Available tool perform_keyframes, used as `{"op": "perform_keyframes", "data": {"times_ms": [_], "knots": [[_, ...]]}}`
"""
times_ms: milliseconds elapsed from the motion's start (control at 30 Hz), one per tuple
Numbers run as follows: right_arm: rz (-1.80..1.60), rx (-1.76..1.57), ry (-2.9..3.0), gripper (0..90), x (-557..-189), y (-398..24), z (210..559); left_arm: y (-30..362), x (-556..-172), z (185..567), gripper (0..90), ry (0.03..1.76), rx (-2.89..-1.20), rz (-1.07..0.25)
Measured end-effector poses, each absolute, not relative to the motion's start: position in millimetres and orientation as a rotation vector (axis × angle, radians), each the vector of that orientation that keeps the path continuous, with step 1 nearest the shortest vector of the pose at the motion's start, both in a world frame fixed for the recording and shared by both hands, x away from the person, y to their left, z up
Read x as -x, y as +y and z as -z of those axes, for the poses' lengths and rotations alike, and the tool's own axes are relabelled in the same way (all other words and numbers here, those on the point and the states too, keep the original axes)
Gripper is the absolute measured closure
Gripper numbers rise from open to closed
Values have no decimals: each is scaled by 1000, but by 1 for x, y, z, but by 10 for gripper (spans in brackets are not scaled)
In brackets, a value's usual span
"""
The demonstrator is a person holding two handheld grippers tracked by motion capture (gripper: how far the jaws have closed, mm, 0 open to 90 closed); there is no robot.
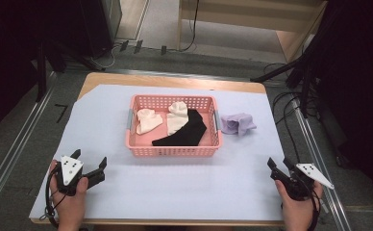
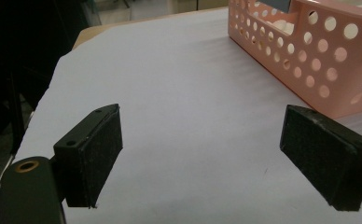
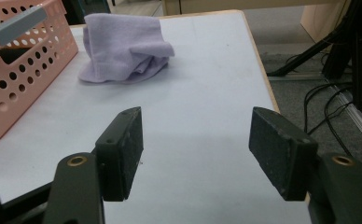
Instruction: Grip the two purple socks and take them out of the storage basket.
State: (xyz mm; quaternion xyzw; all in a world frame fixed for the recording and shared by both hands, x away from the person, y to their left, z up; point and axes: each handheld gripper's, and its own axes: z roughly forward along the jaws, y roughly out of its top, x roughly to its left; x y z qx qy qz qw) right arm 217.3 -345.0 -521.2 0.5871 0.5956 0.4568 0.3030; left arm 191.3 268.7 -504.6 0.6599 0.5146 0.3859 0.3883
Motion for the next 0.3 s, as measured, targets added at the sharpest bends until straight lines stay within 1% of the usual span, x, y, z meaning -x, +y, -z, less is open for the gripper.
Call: {"op": "perform_keyframes", "data": {"times_ms": [300], "knots": [[-1229, -1535, 1545, 357, -205, -346, 527, 269, -192, 504, 137, 1317, -1675, -971]]}}
